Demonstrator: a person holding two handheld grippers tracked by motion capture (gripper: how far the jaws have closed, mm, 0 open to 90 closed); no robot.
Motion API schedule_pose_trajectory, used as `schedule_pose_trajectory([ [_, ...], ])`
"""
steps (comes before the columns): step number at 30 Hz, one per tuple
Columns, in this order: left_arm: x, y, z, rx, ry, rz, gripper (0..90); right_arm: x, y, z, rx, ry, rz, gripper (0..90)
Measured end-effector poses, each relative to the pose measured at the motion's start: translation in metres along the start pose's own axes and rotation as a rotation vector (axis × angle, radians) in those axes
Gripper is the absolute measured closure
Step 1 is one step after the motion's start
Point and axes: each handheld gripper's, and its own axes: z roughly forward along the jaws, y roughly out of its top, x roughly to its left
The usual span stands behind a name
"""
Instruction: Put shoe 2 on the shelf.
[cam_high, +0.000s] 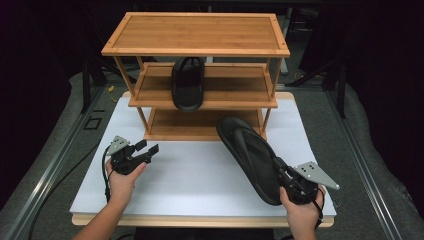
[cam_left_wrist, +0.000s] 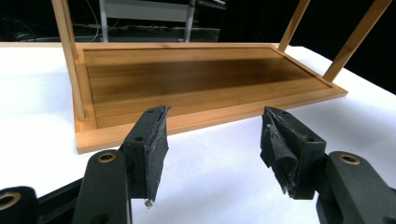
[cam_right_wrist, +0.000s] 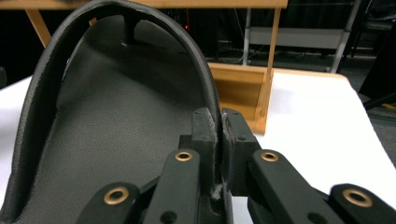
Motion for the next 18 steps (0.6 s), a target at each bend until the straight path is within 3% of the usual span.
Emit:
schedule_pose_trajectory([
  [9,0.002,0.000,-0.002,-0.003,0.005,-0.005,41.2,-0.001,0.024,0.008,-0.051,0.011,-0.003,84.8],
  [18,0.003,-0.001,-0.002,0.003,0.009,-0.003,41.2,0.000,0.048,0.035,-0.078,0.015,0.011,84.7],
])
